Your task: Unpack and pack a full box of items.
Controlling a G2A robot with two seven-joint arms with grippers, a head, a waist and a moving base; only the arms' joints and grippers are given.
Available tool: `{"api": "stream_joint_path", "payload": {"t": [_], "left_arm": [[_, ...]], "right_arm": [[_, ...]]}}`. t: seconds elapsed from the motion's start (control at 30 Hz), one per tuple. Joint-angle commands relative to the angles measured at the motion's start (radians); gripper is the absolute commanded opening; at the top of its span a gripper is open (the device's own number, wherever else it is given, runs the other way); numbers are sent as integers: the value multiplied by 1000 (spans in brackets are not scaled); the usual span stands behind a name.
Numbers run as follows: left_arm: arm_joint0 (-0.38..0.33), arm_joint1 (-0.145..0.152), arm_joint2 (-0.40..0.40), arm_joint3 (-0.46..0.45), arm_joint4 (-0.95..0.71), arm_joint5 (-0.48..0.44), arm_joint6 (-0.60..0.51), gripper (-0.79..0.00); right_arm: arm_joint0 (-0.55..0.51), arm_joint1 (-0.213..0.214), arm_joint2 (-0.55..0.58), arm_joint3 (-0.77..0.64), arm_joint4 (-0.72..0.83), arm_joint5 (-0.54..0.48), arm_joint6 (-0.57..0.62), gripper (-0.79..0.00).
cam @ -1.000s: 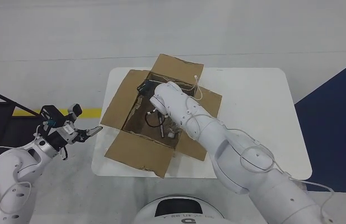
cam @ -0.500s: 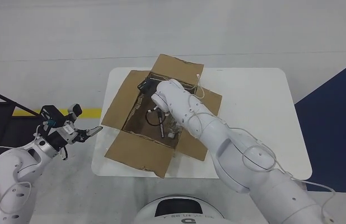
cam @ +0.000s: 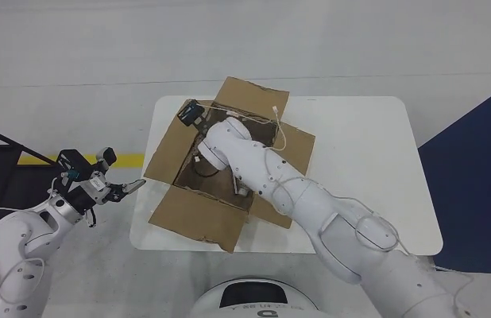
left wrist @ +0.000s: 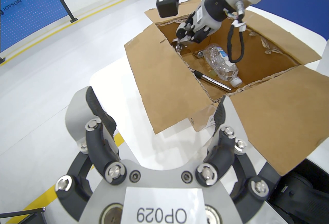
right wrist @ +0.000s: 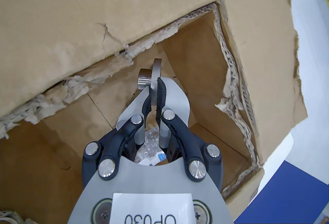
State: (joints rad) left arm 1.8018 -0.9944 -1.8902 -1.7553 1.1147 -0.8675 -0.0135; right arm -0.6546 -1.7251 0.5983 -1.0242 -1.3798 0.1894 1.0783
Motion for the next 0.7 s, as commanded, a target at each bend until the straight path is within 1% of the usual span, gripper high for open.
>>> {"api": "stream_joint_path", "payload": {"t": [0.0, 0.13, 0.2, 0.27, 0.57, 0.63, 0.67], "left_arm": [[0, 0, 0, 0, 0, 0, 0, 0], [0, 0, 0, 0, 0, 0, 0, 0], [0, 0, 0, 0, 0, 0, 0, 0], [0, 0, 0, 0, 0, 0, 0, 0], [0, 0, 0, 0, 0, 0, 0, 0], [0, 0, 0, 0, 0, 0, 0, 0], [0, 0, 0, 0, 0, 0, 0, 0]], "right_arm": [[-94, 41, 36, -187, -100, 14, 61, -785], [-323, 121, 140, -536, -302, -10, 144, -785], [-424, 149, 187, -664, -373, -40, 148, -785], [-496, 165, 222, -742, -404, -66, 123, -785], [-505, 167, 227, -752, -405, -70, 116, -785], [-508, 164, 203, -733, -472, -37, 75, -785], [-512, 160, 195, -744, -472, -19, 67, -785]]}}
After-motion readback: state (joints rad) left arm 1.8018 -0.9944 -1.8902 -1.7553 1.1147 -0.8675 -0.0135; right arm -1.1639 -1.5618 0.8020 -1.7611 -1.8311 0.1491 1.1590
